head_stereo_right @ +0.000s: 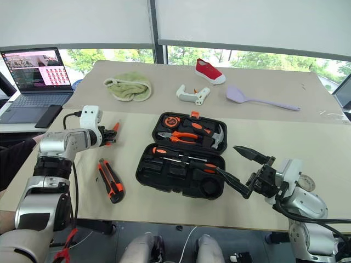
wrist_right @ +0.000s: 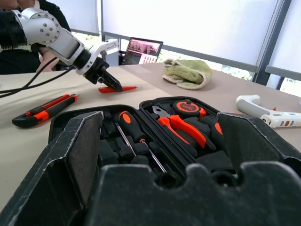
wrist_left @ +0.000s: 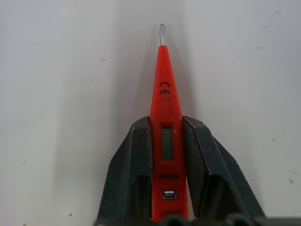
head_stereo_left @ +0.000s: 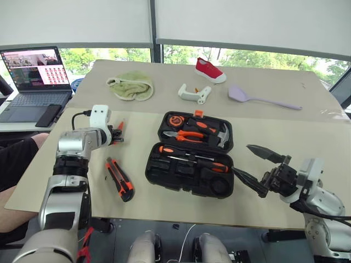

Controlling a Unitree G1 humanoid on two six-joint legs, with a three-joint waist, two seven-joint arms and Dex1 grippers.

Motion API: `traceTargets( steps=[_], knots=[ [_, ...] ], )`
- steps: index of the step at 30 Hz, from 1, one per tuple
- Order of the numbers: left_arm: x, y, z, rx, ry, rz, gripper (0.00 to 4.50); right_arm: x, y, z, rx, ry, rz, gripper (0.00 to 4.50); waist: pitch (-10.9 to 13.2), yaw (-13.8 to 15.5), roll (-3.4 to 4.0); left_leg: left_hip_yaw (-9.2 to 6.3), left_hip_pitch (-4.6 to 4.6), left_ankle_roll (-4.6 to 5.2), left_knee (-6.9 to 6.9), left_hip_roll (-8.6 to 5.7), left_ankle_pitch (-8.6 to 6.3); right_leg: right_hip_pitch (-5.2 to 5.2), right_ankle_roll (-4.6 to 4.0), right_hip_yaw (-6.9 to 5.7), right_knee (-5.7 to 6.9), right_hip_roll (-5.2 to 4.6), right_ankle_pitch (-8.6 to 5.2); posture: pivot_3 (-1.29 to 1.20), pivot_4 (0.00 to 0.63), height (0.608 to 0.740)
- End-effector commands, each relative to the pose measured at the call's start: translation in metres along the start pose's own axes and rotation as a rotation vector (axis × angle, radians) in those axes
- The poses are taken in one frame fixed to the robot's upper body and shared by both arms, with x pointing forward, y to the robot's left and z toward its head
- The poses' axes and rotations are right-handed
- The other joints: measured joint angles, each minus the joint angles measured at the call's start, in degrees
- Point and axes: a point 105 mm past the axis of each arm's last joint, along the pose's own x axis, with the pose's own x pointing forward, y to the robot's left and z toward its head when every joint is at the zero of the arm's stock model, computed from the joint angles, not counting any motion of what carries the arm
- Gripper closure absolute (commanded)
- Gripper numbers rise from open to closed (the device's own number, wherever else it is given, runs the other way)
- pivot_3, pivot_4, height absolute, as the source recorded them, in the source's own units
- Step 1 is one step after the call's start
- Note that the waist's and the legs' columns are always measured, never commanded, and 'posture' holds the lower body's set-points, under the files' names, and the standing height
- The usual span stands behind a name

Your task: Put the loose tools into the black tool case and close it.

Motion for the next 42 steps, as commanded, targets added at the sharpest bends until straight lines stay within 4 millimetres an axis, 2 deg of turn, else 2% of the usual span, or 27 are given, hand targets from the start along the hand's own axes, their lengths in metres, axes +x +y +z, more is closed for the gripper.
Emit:
traceTargets(
  steps=[1, 2, 4, 7, 10, 14, 17, 21, 27, 33, 42],
  knots=[
    [-0.027, -0.022, 0.047, 0.240, -0.275, -0.276, 4.02, -0.003, -0.001, 0.014, -0.058, -0.001, 0.020, 0.00, 0.0, -0.1, -0.05, 0.00, -0.03, -0.02, 0.01, 0.03, 0.01, -0.03, -0.01, -0.01, 0.01, 0.03, 0.01, 0.00, 0.150, 0.738],
    [-0.038, -0.037, 0.053, 0.341, -0.333, -0.401, 4.02, -0.004, -0.001, 0.015, -0.061, 0.009, 0.025, 0.00, 0.0, -0.1, -0.08, 0.01, -0.06, -0.04, 0.02, 0.05, 0.02, -0.07, -0.02, -0.02, 0.02, 0.05, 0.01, 0.00, 0.150, 0.738],
    [-0.060, -0.067, 0.052, 0.514, -0.377, -0.664, 4.02, -0.009, -0.001, 0.017, -0.065, 0.030, 0.033, 0.00, 0.1, 0.1, -0.11, 0.02, -0.14, -0.05, 0.03, 0.05, 0.03, -0.15, -0.04, -0.05, 0.02, 0.05, 0.02, 0.00, 0.150, 0.738],
    [-0.088, -0.108, 0.029, 0.704, -0.259, -1.031, 4.02, -0.017, 0.000, 0.019, -0.065, 0.070, 0.043, 0.00, 0.0, 0.3, -0.08, 0.02, -0.16, -0.02, 0.04, 0.02, 0.00, -0.09, -0.03, -0.09, -0.07, -0.03, 0.02, 0.00, 0.150, 0.738],
    [-0.096, -0.136, 0.008, 0.837, -0.145, -1.201, 4.02, -0.021, 0.003, 0.018, -0.059, 0.092, 0.045, 0.00, 0.0, 0.3, -0.08, 0.03, -0.11, 0.04, 0.07, -0.02, -0.03, 0.00, -0.01, -0.06, -0.07, -0.05, 0.01, 0.00, 0.150, 0.738],
    [-0.079, -0.154, -0.010, 0.969, -0.039, -1.180, 4.02, -0.021, 0.009, 0.019, -0.048, 0.100, 0.050, 0.00, 0.0, -0.1, -0.08, 0.00, -0.10, 0.06, 0.09, -0.01, -0.02, -0.01, 0.00, 0.00, -0.03, 0.04, 0.00, 0.00, 0.150, 0.738],
    [-0.062, -0.156, -0.017, 1.064, 0.006, -1.123, 4.02, -0.021, 0.013, 0.020, -0.043, 0.105, 0.046, 0.00, 0.0, -0.1, -0.08, -0.01, -0.11, 0.07, 0.09, 0.03, -0.02, -0.04, 0.00, 0.05, -0.03, 0.13, 0.00, 0.00, 0.150, 0.738],
    [-0.045, -0.161, -0.015, 1.110, 0.025, -1.056, 4.02, -0.025, 0.017, 0.020, -0.034, 0.121, 0.036, 0.00, 0.1, 0.1, -0.08, -0.03, -0.13, 0.12, 0.12, 0.02, -0.04, -0.06, 0.00, 0.05, -0.04, 0.13, 0.00, 0.00, 0.150, 0.738],
    [-0.038, -0.164, -0.010, 1.138, 0.007, -1.036, 4.02, -0.027, 0.019, 0.021, -0.029, 0.129, 0.027, 0.00, 0.1, 0.1, -0.09, -0.03, -0.18, 0.25, 0.19, 0.03, -0.12, -0.06, 0.02, 0.04, -0.06, 0.11, 0.00, 0.00, 0.150, 0.738],
    [-0.039, -0.168, -0.018, 1.164, 0.047, -1.086, 4.02, -0.026, 0.019, 0.020, -0.026, 0.134, 0.023, 0.00, 0.1, 0.1, -0.09, -0.03, -0.17, 0.25, 0.19, 0.04, -0.12, -0.06, 0.02, 0.05, -0.05, 0.11, 0.00, 0.00, 0.150, 0.738],
    [-0.033, -0.172, -0.029, 1.175, 0.123, -1.073, 4.02, -0.024, 0.020, 0.018, -0.021, 0.136, 0.020, 0.00, 0.0, 0.1, -0.09, -0.04, -0.15, 0.27, 0.20, 0.04, -0.13, -0.02, 0.02, 0.05, -0.05, 0.11, 0.00, 0.00, 0.150, 0.738]
  ],
)
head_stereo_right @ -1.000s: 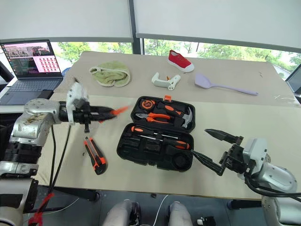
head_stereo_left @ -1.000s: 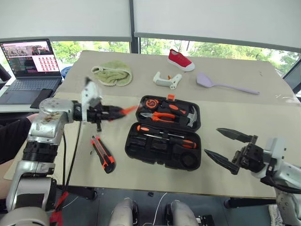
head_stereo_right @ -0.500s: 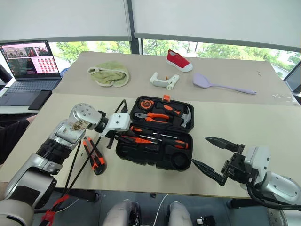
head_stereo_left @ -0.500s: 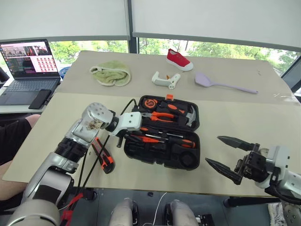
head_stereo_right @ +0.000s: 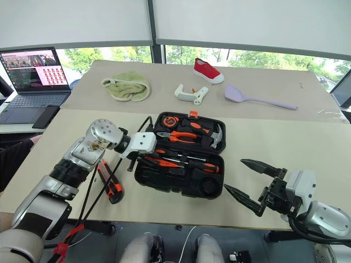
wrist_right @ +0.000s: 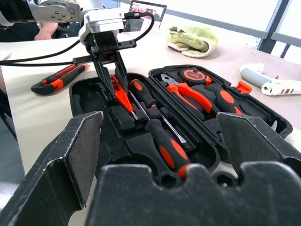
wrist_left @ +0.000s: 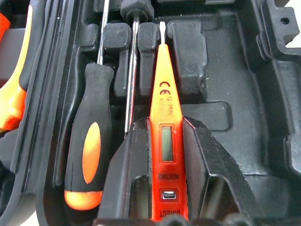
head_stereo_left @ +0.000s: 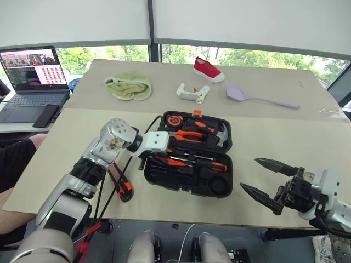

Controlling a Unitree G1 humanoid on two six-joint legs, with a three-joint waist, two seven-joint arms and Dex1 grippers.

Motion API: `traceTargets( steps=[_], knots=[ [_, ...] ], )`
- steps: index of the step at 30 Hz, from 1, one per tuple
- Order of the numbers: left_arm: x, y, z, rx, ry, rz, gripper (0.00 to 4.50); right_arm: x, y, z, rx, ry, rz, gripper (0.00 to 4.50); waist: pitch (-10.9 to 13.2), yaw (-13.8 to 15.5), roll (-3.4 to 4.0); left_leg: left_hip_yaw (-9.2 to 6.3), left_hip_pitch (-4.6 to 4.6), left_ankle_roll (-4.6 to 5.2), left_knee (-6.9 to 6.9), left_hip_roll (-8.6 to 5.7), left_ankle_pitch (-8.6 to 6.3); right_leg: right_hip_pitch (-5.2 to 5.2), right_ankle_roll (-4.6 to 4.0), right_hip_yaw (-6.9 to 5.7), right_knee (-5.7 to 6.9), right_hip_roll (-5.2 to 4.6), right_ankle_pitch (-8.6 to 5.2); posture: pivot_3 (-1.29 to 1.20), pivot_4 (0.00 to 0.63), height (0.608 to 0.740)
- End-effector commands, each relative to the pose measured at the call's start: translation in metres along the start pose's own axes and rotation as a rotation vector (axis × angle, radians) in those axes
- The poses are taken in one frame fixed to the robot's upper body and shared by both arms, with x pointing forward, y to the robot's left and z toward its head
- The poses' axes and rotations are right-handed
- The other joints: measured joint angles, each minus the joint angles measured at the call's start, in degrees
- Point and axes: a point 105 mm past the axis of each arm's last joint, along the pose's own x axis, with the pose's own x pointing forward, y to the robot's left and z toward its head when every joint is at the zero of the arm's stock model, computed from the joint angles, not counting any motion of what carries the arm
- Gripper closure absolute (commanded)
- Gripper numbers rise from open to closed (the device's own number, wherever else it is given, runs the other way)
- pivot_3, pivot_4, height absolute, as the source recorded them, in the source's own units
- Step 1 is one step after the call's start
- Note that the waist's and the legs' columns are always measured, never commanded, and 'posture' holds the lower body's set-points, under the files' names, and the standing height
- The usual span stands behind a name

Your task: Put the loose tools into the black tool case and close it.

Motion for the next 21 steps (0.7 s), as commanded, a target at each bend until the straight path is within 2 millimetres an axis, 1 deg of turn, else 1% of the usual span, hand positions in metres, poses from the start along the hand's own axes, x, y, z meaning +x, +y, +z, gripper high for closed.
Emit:
traceTargets(
  steps=[1, 5, 8, 11, 13, 14, 15, 16, 18, 21],
  knots=[
    [0.008, -0.004, 0.001, -0.002, 0.037, -0.041, 4.02, 0.003, 0.002, 0.009, -0.030, -0.019, 0.012, 0.00, 0.0, 0.0, 0.00, 0.00, 0.00, 0.00, 0.00, 0.00, 0.00, 0.01, 0.00, 0.00, 0.00, 0.00, 0.00, 0.00, 0.150, 0.738],
    [0.012, -0.006, -0.004, -0.009, 0.074, -0.071, 4.02, 0.004, 0.003, 0.009, -0.027, -0.017, 0.017, 0.00, 0.0, 0.0, 0.00, 0.00, 0.01, 0.00, 0.01, 0.00, 0.00, 0.01, 0.00, 0.00, 0.00, 0.00, 0.00, 0.00, 0.150, 0.738],
    [0.011, -0.010, -0.007, -0.034, 0.087, -0.091, 4.02, 0.004, 0.003, 0.010, -0.028, -0.016, 0.018, 0.00, 0.0, -0.1, 0.00, 0.00, 0.01, 0.00, 0.01, 0.00, 0.00, 0.01, 0.00, 0.00, 0.00, 0.00, 0.00, 0.00, 0.150, 0.738],
    [0.008, -0.006, -0.005, -0.047, 0.070, -0.051, 4.02, 0.004, 0.002, 0.010, -0.029, -0.016, 0.016, 0.00, 0.0, -0.1, 0.01, 0.00, 0.02, 0.01, 0.01, 0.02, -0.01, 0.01, 0.00, 0.01, 0.00, 0.01, 0.00, 0.00, 0.150, 0.738],
    [0.007, 0.002, 0.015, -0.005, -0.060, -0.004, 3.02, 0.005, 0.002, 0.009, -0.028, -0.018, 0.014, 0.00, 0.0, -0.1, 0.01, 0.00, 0.02, 0.01, 0.01, 0.02, -0.01, 0.01, 0.00, 0.01, 0.01, 0.01, 0.00, 0.00, 0.150, 0.738],
    [0.005, 0.005, 0.025, 0.020, -0.130, 0.019, 2.88, 0.005, 0.002, 0.008, -0.028, -0.018, 0.013, 0.00, 0.0, -0.1, 0.01, 0.00, 0.02, 0.01, 0.01, 0.02, -0.01, 0.01, 0.00, 0.01, 0.01, 0.01, 0.00, 0.00, 0.150, 0.738],
    [0.001, 0.009, 0.036, 0.030, -0.201, 0.043, 2.44, 0.005, 0.002, 0.008, -0.026, -0.017, 0.013, 0.00, 0.0, 0.0, 0.00, 0.00, 0.01, 0.01, 0.01, 0.02, 0.00, 0.00, 0.00, 0.02, 0.01, 0.01, 0.00, 0.00, 0.150, 0.738],
    [-0.005, 0.009, 0.045, 0.020, -0.268, 0.042, 2.44, 0.005, 0.002, 0.007, -0.024, -0.017, 0.013, 0.00, 0.0, 0.0, -0.01, -0.01, 0.00, 0.01, 0.03, 0.02, 0.00, -0.01, 0.00, 0.01, 0.01, 0.00, 0.00, 0.00, 0.150, 0.738],
    [-0.017, 0.008, 0.056, 0.009, -0.354, 0.033, 2.44, 0.004, 0.002, 0.006, -0.020, -0.015, 0.014, 0.00, 0.0, 0.0, -0.01, -0.04, -0.09, 0.01, 0.11, 0.03, 0.00, -0.02, 0.00, -0.02, 0.02, 0.00, 0.00, 0.00, 0.150, 0.738],
    [-0.028, 0.004, 0.052, 0.006, -0.357, 0.027, 2.44, 0.004, 0.002, 0.005, -0.017, -0.013, 0.014, 0.00, 0.0, -0.1, 0.00, -0.04, -0.06, 0.02, 0.14, 0.03, -0.01, -0.01, 0.01, -0.01, 0.02, 0.01, 0.01, 0.00, 0.150, 0.738]
  ],
)
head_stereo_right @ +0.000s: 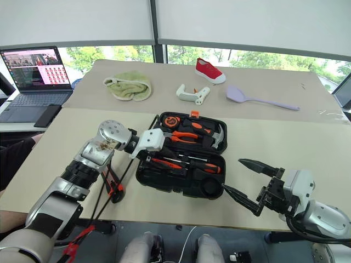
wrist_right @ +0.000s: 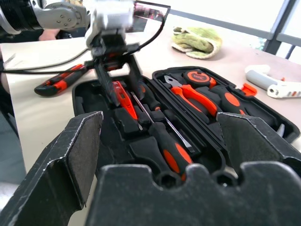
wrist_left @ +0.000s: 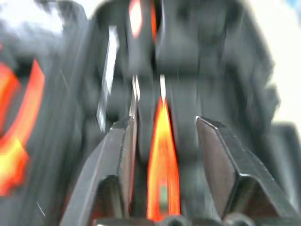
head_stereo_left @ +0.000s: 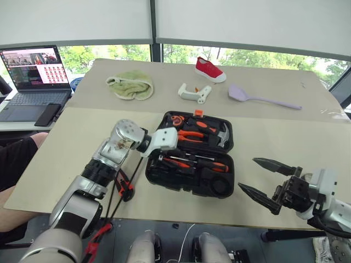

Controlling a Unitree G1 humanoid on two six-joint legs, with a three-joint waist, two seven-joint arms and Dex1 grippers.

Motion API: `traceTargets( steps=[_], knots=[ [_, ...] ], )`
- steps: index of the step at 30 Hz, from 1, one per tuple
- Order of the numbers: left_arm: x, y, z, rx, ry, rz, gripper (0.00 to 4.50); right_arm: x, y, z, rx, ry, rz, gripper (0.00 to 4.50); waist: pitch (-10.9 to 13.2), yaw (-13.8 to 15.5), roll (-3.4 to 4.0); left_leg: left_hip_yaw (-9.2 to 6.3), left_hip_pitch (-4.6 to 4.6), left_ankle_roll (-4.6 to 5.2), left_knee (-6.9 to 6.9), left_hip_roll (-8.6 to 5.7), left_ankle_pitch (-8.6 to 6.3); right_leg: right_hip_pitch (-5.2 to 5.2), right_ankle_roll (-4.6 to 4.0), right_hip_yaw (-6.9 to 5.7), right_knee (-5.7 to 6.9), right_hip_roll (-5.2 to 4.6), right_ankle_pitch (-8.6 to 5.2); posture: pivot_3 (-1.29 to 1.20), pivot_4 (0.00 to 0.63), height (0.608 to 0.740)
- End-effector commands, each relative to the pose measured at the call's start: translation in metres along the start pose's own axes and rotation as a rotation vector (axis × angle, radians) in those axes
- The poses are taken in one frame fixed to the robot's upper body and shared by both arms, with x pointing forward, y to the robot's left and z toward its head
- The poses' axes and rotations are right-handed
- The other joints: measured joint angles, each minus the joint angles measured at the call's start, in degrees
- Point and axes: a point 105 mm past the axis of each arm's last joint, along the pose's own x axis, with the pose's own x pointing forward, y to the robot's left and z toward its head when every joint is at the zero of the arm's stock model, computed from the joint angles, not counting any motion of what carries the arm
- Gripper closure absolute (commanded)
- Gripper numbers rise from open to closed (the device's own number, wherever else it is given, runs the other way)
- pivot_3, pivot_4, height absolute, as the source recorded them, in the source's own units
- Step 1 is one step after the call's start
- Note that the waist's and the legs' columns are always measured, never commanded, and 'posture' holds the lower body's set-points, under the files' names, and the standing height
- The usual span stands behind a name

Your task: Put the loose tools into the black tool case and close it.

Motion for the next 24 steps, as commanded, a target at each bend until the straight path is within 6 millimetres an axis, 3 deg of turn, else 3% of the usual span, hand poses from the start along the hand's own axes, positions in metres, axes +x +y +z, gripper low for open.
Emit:
traceTargets(
  steps=[1, 4, 7, 10, 13, 24],
  knots=[
    [-0.018, 0.000, 0.009, 0.015, -0.036, 0.029, 2.44, 0.000, 0.000, 0.004, -0.016, -0.007, -0.002, 0.00, 0.0, -0.2, 0.01, 0.01, 0.01, -0.01, 0.00, 0.00, 0.00, 0.00, 0.00, 0.01, 0.01, 0.02, 0.00, 0.00, 0.150, 0.738],
    [-0.020, 0.005, -0.005, 0.014, -0.031, 0.098, 2.44, 0.000, -0.001, 0.002, -0.013, -0.008, -0.006, 0.00, 0.0, 0.0, 0.01, 0.01, 0.08, -0.04, 0.00, -0.01, 0.02, 0.04, 0.00, 0.01, 0.06, 0.02, 0.00, 0.00, 0.150, 0.738],
    [-0.017, 0.002, -0.022, -0.035, -0.039, 0.102, 3.22, 0.002, 0.000, 0.001, -0.011, -0.011, -0.007, 0.00, 0.0, 0.0, 0.01, 0.00, 0.12, 0.00, 0.00, -0.02, 0.00, 0.12, 0.00, 0.01, 0.03, 0.00, 0.00, 0.00, 0.150, 0.738],
    [-0.012, 0.001, -0.036, -0.062, -0.034, 0.123, 4.37, 0.002, 0.000, 0.001, -0.011, -0.014, -0.009, 0.00, 0.0, 0.1, 0.01, 0.00, 0.08, 0.01, 0.00, -0.02, 0.00, 0.10, 0.01, -0.01, 0.02, 0.01, 0.00, 0.00, 0.150, 0.738],
    [-0.006, -0.005, -0.054, -0.069, 0.023, 0.110, 4.44, 0.001, -0.001, 0.001, -0.012, -0.012, -0.010, 0.00, 0.0, 0.1, 0.01, 0.00, 0.05, 0.01, 0.01, -0.02, -0.01, 0.07, 0.01, -0.01, 0.01, 0.00, 0.01, 0.00, 0.150, 0.738],
    [0.006, -0.014, -0.085, -0.104, 0.122, 0.119, 4.44, 0.000, -0.001, 0.002, -0.009, -0.007, -0.012, 0.00, -0.1, 0.0, 0.05, -0.04, 0.23, 0.14, 0.01, -0.01, -0.09, 0.30, 0.01, -0.03, -0.01, 0.00, 0.01, 0.00, 0.150, 0.738]
  ],
)
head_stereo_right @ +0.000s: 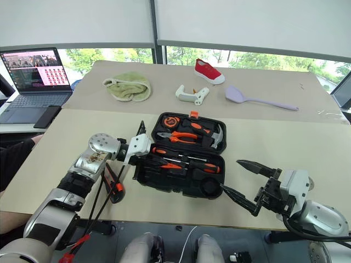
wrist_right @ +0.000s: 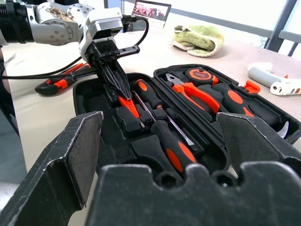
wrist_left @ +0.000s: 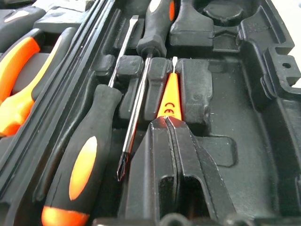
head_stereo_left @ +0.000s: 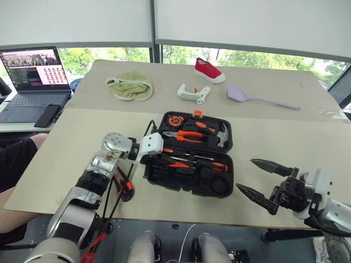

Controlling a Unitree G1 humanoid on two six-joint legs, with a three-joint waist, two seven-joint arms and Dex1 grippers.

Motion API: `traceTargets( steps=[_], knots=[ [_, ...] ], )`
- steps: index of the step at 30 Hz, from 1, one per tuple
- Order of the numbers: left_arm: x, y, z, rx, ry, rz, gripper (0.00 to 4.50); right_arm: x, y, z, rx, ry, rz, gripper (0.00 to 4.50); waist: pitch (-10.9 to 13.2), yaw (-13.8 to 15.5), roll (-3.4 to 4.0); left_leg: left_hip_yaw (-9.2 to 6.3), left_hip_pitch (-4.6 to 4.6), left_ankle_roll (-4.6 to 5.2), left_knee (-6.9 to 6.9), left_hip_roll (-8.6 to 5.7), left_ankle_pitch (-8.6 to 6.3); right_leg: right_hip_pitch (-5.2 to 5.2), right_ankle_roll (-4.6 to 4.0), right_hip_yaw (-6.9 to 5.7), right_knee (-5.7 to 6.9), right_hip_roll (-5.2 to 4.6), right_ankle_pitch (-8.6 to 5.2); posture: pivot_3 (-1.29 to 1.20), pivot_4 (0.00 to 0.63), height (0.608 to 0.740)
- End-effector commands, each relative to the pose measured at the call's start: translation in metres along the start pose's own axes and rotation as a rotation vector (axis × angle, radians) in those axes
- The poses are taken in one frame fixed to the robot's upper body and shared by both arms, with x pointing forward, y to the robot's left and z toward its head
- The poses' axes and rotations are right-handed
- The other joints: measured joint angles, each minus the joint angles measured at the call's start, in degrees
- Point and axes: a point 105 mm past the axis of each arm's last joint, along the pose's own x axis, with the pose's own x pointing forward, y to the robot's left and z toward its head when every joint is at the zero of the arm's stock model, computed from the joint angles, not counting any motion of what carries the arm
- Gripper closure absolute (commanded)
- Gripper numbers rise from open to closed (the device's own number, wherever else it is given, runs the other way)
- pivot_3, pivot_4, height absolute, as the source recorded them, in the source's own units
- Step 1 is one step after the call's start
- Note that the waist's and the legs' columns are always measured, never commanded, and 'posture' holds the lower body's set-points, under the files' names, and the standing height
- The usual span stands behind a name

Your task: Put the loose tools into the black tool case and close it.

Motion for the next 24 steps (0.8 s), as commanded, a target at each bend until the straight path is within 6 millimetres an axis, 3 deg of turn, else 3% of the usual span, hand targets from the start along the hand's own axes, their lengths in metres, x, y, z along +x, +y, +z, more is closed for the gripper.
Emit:
traceTargets(
  steps=[1, 3, 6, 10, 14, 17, 19, 22, 24],
  knots=[
    [0.003, -0.011, -0.022, -0.031, 0.079, -0.025, 4.44, -0.002, -0.001, 0.007, -0.027, -0.014, -0.011, 0.00, 0.0, 0.0, 0.00, -0.03, 0.08, 0.32, 0.00, 0.01, -0.20, 0.11, 0.00, -0.01, -0.03, 0.00, 0.00, 0.00, 0.150, 0.738],
    [0.001, -0.013, -0.017, -0.022, 0.037, -0.011, 4.44, -0.003, -0.001, 0.007, -0.030, -0.013, -0.012, 0.00, 0.0, 0.0, 0.04, -0.05, 0.22, 0.36, 0.00, 0.03, -0.23, 0.26, 0.00, -0.05, -0.06, 0.00, 0.00, 0.00, 0.150, 0.738],
    [-0.014, -0.001, 0.009, -0.036, -0.135, 0.099, 4.44, -0.005, -0.004, 0.007, -0.048, -0.008, -0.017, 0.00, -0.1, -0.2, 0.09, -0.05, 0.39, 0.41, -0.01, 0.08, -0.29, 0.42, 0.01, -0.03, -0.10, -0.01, -0.02, 0.00, 0.150, 0.738],
    [-0.069, 0.002, 0.034, -0.076, -0.311, 0.277, 3.42, -0.012, -0.008, 0.004, -0.049, 0.018, 0.028, 0.00, 0.0, -0.7, 0.09, -0.06, 0.34, 0.38, -0.02, 0.14, -0.28, 0.35, 0.00, -0.01, -0.08, 0.00, -0.02, 0.00, 0.150, 0.738],
    [-0.125, -0.017, 0.015, -0.168, -0.289, 0.497, 1.96, -0.014, -0.005, -0.005, -0.047, 0.046, 0.092, 0.00, -0.1, -1.4, 0.11, -0.06, 0.49, 0.32, -0.16, 0.16, -0.25, 0.42, -0.01, 0.03, -0.09, -0.04, -0.02, 0.00, 0.150, 0.738],
    [-0.183, -0.053, -0.026, -0.308, -0.191, 0.800, 0.98, -0.016, -0.007, -0.012, -0.089, 0.043, 0.114, 0.00, -0.1, -2.0, 0.18, 0.01, 0.80, 0.32, -0.38, 0.12, -0.30, 0.55, 0.03, 0.17, -0.15, -0.19, -0.06, 0.00, 0.150, 0.738],
    [-0.210, -0.088, -0.050, -0.400, -0.107, 0.946, 0.21, -0.017, -0.004, -0.013, -0.093, 0.027, 0.140, 0.00, 0.0, -1.9, 0.08, 0.02, 0.85, 0.32, -0.40, 0.12, -0.34, 0.56, 0.03, 0.19, -0.14, -0.22, -0.10, 0.00, 0.150, 0.738],
    [-0.233, -0.137, -0.073, -0.534, 0.002, 1.091, 0.02, -0.018, -0.001, -0.017, -0.084, 0.029, 0.159, 0.00, 0.0, -1.4, -0.01, -0.09, 0.88, 0.20, -0.38, 0.16, -0.44, 0.39, -0.02, 0.06, -0.22, -0.38, -0.18, 0.00, 0.150, 0.738],
    [-0.243, -0.156, -0.078, -0.587, 0.041, 1.155, 0.02, -0.020, 0.000, -0.019, -0.043, 0.036, 0.170, 0.00, 0.0, -0.4, 0.00, -0.15, 0.92, -0.21, -0.38, 0.20, -0.77, 0.48, -0.06, 0.07, -0.43, -0.59, -0.20, 0.00, 0.150, 0.738]
  ],
)
